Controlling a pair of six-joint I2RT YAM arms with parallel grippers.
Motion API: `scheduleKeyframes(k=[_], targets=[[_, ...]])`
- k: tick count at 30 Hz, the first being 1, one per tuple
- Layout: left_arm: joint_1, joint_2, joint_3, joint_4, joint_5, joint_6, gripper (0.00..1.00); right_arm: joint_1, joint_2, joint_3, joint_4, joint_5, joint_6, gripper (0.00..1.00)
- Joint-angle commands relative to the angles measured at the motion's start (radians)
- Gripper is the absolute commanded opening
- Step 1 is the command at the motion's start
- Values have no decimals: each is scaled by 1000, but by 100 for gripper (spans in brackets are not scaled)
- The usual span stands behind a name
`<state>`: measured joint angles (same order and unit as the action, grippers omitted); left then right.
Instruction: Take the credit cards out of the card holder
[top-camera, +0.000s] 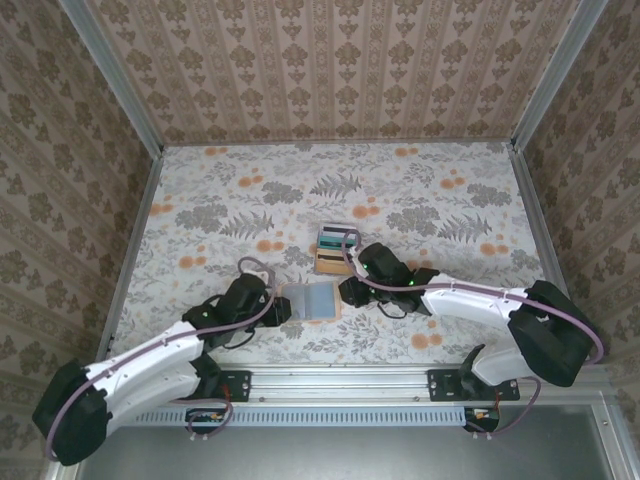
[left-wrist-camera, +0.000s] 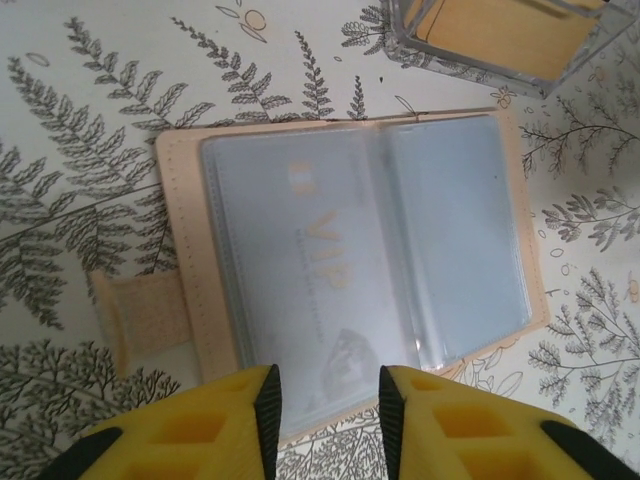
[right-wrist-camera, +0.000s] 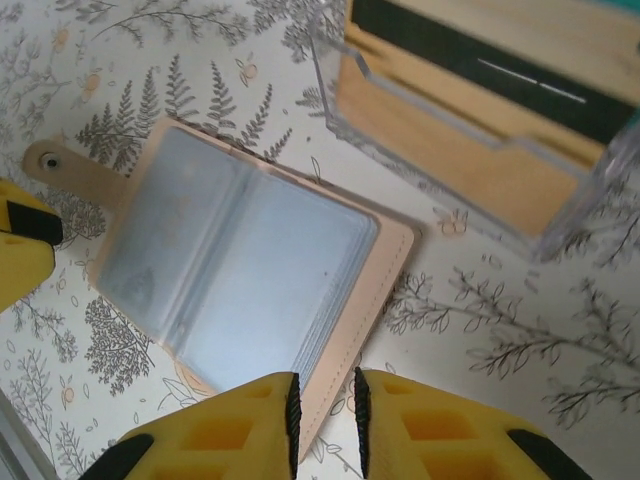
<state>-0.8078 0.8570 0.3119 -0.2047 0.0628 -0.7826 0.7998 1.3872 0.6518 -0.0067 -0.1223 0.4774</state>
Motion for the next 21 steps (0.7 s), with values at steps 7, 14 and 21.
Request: scheduleKeyframes(k=[7, 14, 21], targets=[[-13, 138, 72, 34, -66, -26, 18, 77, 83, -56, 181, 87, 153, 21], [-13, 194, 87, 33, -73, -25, 18, 89, 137, -44, 178, 113, 153, 20], [-11, 218, 87, 30, -81, -20, 19, 90, 185, -26, 155, 122, 140, 20]])
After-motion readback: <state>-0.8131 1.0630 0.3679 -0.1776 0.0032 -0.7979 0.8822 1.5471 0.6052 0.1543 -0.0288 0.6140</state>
